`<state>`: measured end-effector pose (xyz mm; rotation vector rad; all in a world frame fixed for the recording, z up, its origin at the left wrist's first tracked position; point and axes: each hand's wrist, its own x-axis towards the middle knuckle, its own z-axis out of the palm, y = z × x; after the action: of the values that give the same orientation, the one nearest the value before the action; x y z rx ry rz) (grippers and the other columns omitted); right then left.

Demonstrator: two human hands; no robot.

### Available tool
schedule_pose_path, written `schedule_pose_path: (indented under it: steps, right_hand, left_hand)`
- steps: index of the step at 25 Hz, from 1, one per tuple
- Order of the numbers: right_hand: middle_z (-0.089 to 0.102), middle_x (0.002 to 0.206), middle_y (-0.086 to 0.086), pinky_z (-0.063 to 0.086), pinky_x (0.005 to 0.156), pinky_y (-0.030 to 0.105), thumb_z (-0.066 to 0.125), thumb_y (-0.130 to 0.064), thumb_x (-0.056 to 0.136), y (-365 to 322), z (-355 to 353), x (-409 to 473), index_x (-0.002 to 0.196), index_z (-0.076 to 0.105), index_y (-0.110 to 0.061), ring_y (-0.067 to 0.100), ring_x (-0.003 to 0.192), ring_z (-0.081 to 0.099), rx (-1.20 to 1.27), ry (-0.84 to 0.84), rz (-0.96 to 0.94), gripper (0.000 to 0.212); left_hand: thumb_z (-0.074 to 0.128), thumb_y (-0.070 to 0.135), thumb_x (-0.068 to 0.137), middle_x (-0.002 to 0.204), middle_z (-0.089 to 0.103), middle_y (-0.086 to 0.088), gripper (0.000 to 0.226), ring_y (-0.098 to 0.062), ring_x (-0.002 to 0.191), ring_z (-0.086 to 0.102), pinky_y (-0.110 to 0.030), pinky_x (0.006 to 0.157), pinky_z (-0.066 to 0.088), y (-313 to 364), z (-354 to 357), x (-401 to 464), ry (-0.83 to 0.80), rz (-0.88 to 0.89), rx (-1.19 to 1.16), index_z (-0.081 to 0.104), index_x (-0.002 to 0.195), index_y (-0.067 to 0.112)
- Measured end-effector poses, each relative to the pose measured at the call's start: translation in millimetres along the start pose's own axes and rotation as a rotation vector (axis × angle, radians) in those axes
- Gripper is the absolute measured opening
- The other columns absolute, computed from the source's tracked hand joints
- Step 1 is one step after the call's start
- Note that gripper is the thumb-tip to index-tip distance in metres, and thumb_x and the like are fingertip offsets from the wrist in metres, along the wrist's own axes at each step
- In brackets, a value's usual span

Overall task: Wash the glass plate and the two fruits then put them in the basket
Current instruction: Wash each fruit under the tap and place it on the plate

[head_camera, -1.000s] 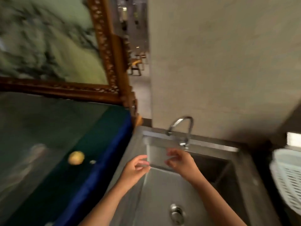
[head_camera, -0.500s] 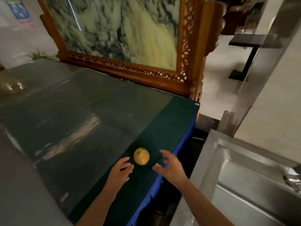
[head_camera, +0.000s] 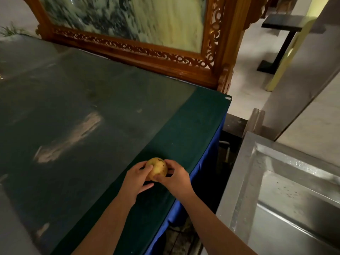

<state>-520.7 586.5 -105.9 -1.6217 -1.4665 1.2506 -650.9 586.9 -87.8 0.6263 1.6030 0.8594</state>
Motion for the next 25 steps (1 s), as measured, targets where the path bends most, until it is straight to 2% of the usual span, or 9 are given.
schedule_pose_path:
  steps: [3, 7, 11, 15, 18, 20, 23, 25]
  right_hand:
    - [0.064, 0.119, -0.001, 0.049, 0.085, 0.02, 0.079, -0.028, 0.068, 4.0, -13.7, -11.0, 0.124, 0.054, -0.015, 0.011, 0.103, 0.06, 0.068, 0.02, -0.028, 0.063]
    - [0.064, 0.114, -0.001, 0.046, 0.072, 0.003, 0.082, -0.02, 0.065, 15.2, -57.2, -35.8, 0.121, 0.057, -0.015, 0.006, 0.096, 0.059, 0.172, 0.094, -0.061, 0.061]
    - [0.064, 0.115, 0.005, 0.054, 0.072, 0.015, 0.081, -0.007, 0.064, 43.2, -124.3, -77.1, 0.119, 0.058, -0.01, 0.009, 0.099, 0.061, 0.285, 0.157, -0.077, 0.06]
    - [0.061, 0.116, 0.004, 0.057, 0.077, 0.022, 0.077, 0.001, 0.065, 90.8, -207.7, -139.4, 0.117, 0.057, -0.016, 0.009, 0.102, 0.06, 0.274, 0.231, -0.042, 0.058]
    - [0.062, 0.112, -0.002, 0.054, 0.074, 0.013, 0.078, -0.003, 0.066, 132.8, -273.4, -181.4, 0.115, 0.058, -0.019, 0.003, 0.099, 0.061, 0.211, 0.281, -0.025, 0.056]
    - [0.065, 0.108, -0.003, 0.049, 0.074, 0.006, 0.077, -0.007, 0.07, 158.4, -315.3, -198.2, 0.111, 0.059, -0.021, -0.001, 0.092, 0.063, 0.184, 0.265, 0.0, 0.047]
    - [0.066, 0.104, 0.005, 0.056, 0.074, 0.019, 0.061, -0.003, 0.084, 194.1, -369.0, -207.6, 0.11, 0.061, -0.014, 0.006, 0.084, 0.067, 0.467, 0.3, 0.126, 0.027]
    - [0.064, 0.112, 0.019, 0.056, 0.072, 0.027, 0.049, -0.004, 0.09, 213.3, -391.4, -202.2, 0.12, 0.055, -0.002, 0.024, 0.098, 0.067, 0.712, 0.409, 0.232, 0.03]
  left_hand:
    - [0.056, 0.019, 0.089, 0.113, 0.064, -0.01, 0.021, -0.022, 0.096, 0.064, -0.031, 0.068, 0.055, 0.3, 7.9, -8.3, -0.058, 0.034, -0.015, 0.06, 0.109, 0.019]
    - [0.059, 0.013, 0.086, 0.109, 0.065, -0.009, 0.019, -0.024, 0.098, 0.065, -0.035, 0.071, 0.056, 1.9, 41.5, -34.9, -0.151, 0.07, -0.105, 0.061, 0.103, 0.02]
    - [0.058, 0.008, 0.085, 0.11, 0.065, -0.009, 0.029, -0.022, 0.087, 0.067, -0.031, 0.059, 0.058, -11.4, 102.0, -71.7, -0.286, 0.095, -0.119, 0.056, 0.113, 0.017]
    - [0.06, 0.006, 0.084, 0.104, 0.063, -0.006, 0.024, -0.015, 0.075, 0.068, -0.034, 0.06, 0.059, -47.3, 189.4, -113.1, -0.477, 0.031, -0.106, 0.058, 0.103, 0.022]
    - [0.057, 0.004, 0.085, 0.102, 0.066, -0.007, 0.023, -0.016, 0.08, 0.068, -0.033, 0.057, 0.059, -82.2, 264.6, -142.1, -0.584, -0.098, -0.183, 0.062, 0.102, 0.019]
    - [0.051, 0.002, 0.087, 0.095, 0.07, -0.01, 0.021, -0.019, 0.082, 0.067, -0.032, 0.055, 0.059, -100.3, 306.4, -159.1, -0.623, -0.18, -0.232, 0.063, 0.098, 0.016]
    - [0.049, 0.001, 0.087, 0.079, 0.075, -0.013, 0.018, -0.022, 0.074, 0.071, -0.035, 0.054, 0.06, -114.6, 350.3, -176.5, -0.622, -0.286, -0.34, 0.063, 0.089, 0.012]
    - [0.05, 0.001, 0.086, 0.083, 0.073, -0.018, 0.014, -0.025, 0.08, 0.069, -0.036, 0.052, 0.06, -115.6, 367.1, -179.7, -0.57, -0.348, -0.429, 0.062, 0.086, 0.009]
